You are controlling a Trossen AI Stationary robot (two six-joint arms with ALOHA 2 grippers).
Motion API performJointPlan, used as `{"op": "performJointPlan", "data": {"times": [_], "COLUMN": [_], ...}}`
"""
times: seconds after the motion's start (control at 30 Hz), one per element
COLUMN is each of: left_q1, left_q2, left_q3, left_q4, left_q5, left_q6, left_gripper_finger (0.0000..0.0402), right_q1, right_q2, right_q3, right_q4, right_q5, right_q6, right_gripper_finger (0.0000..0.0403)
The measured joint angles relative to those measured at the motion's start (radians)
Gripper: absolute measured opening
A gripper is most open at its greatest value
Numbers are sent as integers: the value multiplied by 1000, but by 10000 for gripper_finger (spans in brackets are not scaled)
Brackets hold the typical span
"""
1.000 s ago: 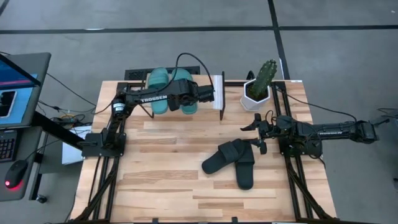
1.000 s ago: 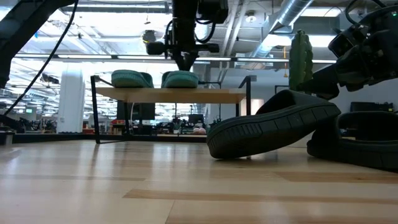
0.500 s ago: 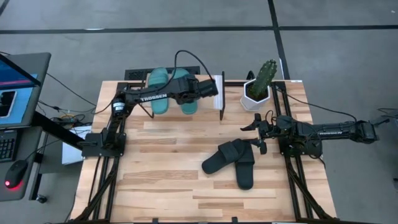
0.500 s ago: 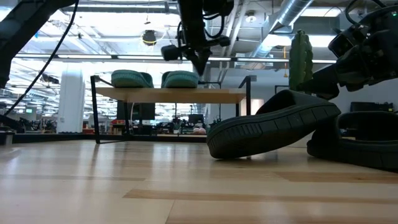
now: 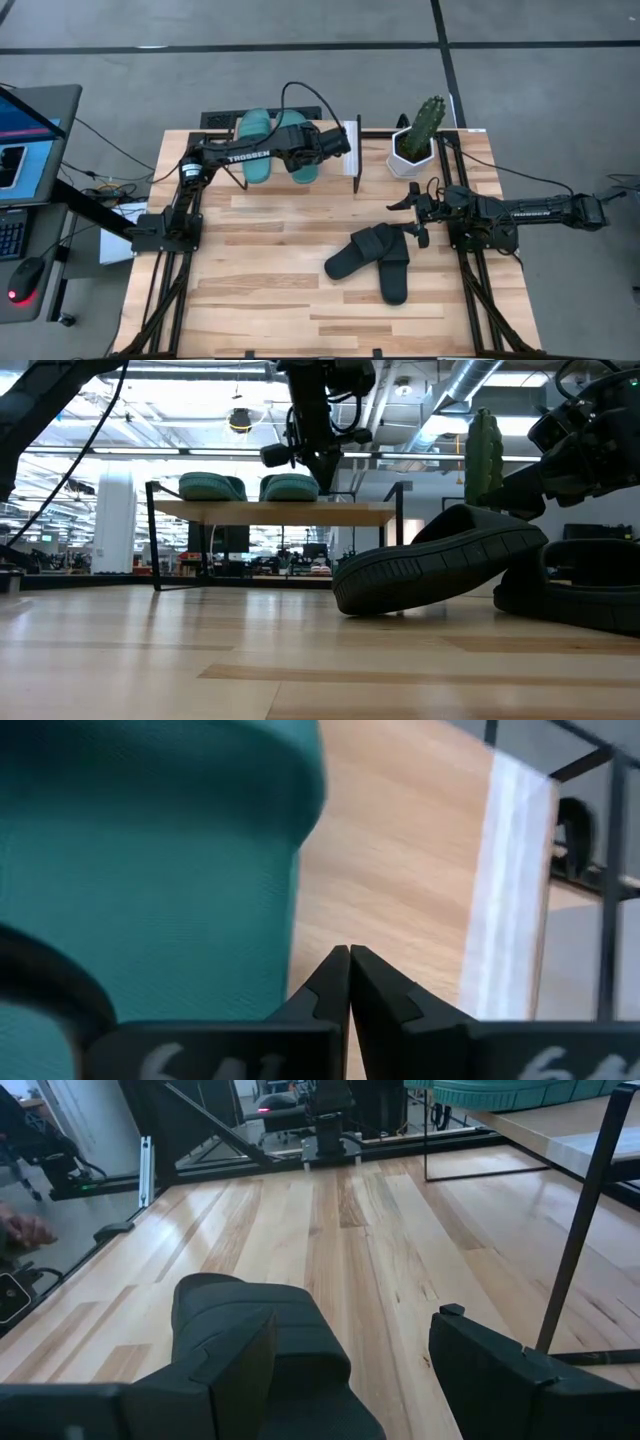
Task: Pick and place slides into the shelf
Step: Put the light blue slide on the shelf
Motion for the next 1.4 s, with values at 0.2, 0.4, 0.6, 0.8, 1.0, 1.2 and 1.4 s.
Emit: {"op": "performJointPlan", "data": {"times": [0.2, 0.4, 0.6, 0.8, 1.0, 1.2, 1.4], "left_q1": [0, -1, 0, 0, 0, 0, 1], "left_q2": [0, 0, -1, 0, 0, 0, -6], "left_q3": [-6, -6, -5, -1, -1, 25, 37], "left_q4": [-27, -109, -223, -303, -376, -473, -484], "left_q5": [6, 0, -18, -28, -34, -59, -79], "left_q6": [-11, -50, -99, -137, -176, -220, -234], "left_gripper_finger": [0, 0, 0, 0, 0, 0, 0], "right_q1": [0, 0, 0, 0, 0, 0, 0], "right_q2": [0, 0, 0, 0, 0, 0, 0], "right_q3": [0, 0, 0, 0, 0, 0, 0], "right_q4": [0, 0, 0, 0, 0, 0, 0], "right_q5": [0, 0, 0, 0, 0, 0, 0], "right_q6": [0, 0, 0, 0, 0, 0, 0], "right_gripper_finger": [249, 249, 249, 249, 249, 249, 249]}}
